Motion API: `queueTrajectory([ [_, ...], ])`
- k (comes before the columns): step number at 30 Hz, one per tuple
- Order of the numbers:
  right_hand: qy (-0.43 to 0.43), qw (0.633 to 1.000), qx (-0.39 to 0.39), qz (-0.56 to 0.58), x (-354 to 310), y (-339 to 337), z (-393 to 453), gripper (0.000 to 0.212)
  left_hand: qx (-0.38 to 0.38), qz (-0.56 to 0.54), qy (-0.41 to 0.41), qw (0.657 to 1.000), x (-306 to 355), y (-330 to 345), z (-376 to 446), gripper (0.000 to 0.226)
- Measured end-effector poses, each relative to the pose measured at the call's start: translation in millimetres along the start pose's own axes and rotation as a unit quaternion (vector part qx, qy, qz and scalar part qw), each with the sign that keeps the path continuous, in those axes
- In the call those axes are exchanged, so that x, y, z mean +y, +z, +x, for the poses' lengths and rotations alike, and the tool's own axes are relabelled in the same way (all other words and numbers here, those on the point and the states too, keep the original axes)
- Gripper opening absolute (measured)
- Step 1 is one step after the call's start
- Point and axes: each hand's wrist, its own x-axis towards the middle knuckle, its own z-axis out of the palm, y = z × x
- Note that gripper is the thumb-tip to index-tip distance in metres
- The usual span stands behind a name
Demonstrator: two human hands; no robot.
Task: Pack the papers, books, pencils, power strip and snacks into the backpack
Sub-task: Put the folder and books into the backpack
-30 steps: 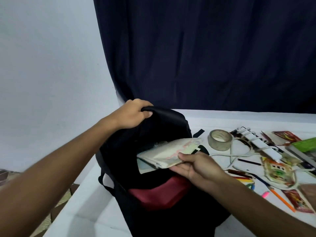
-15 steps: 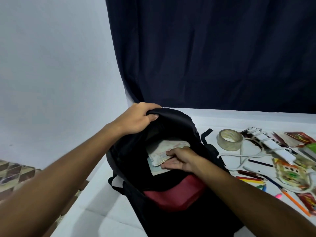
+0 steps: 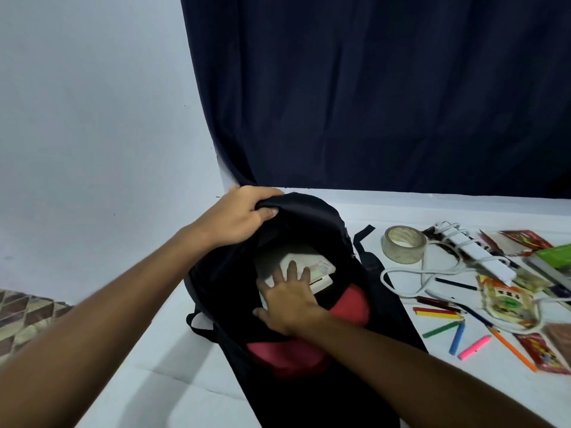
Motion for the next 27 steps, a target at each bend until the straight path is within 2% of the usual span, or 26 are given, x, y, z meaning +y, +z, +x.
queueTrajectory([
  [2, 0.036, 0.999, -0.01, 0.016, 1.0, 8.9, 5.1, 0.062, -0.001, -0.001, 0.005, 1.0, -0.4, 0.9, -4.4, 0.035],
  [6, 0.058, 0.998, 0.025, 0.031, 9.3, 15.0, 6.5, 0.045, 0.003, -0.008, 0.001, 1.0, -2.5, 2.4, -16.3, 0.039],
  [9, -0.007, 0.997, -0.051, 0.057, 15.9, 8.0, -3.2, 0.048, 0.002, 0.0, 0.006, 1.0, -6.3, 9.5, -27.8, 0.042],
  [11, -0.085, 0.98, -0.11, 0.144, 22.4, -6.2, -22.0, 0.05, -0.009, -0.003, 0.006, 1.0, -11.5, 14.4, -38.0, 0.043],
  [15, -0.182, 0.899, -0.237, 0.321, 57.4, -48.2, -67.1, 0.044, -0.041, -0.01, -0.008, 0.999, -24.4, 23.0, -57.4, 0.046],
  [17, -0.183, 0.824, -0.302, 0.442, 88.8, -66.5, -81.6, 0.034, -0.047, -0.021, -0.019, 0.999, -25.9, 30.2, -65.2, 0.047],
  [18, -0.187, 0.784, -0.311, 0.504, 105.5, -72.0, -85.6, 0.029, -0.055, -0.023, -0.028, 0.998, -25.2, 34.5, -69.3, 0.049],
  [19, -0.18, 0.755, -0.291, 0.559, 121.2, -73.6, -86.5, 0.023, -0.067, -0.018, -0.039, 0.997, -24.4, 40.2, -73.9, 0.052],
  [20, -0.154, 0.74, -0.237, 0.611, 134.7, -72.7, -85.9, 0.017, -0.081, -0.008, -0.052, 0.995, -24.4, 46.2, -78.2, 0.057],
  [21, -0.101, 0.732, -0.157, 0.655, 145.7, -67.2, -82.0, 0.011, -0.097, 0.004, -0.067, 0.993, -25.6, 53.2, -83.0, 0.062],
  [23, 0.052, 0.716, 0.024, 0.695, 163.4, -46.8, -69.3, 0.014, -0.137, 0.024, -0.096, 0.986, -28.4, 68.5, -94.4, 0.07],
  [25, 0.152, 0.731, 0.139, 0.65, 170.6, -19.4, -57.4, 0.017, -0.148, 0.031, -0.105, 0.983, -27.0, 81.0, -105.8, 0.072],
  [26, 0.171, 0.752, 0.156, 0.617, 171.7, -5.2, -52.2, 0.015, -0.126, 0.022, -0.104, 0.986, -24.6, 84.9, -111.6, 0.072],
  [27, 0.174, 0.766, 0.149, 0.601, 170.8, 6.5, -48.2, 0.011, -0.072, 0.025, -0.098, 0.992, -23.0, 87.4, -117.5, 0.072],
])
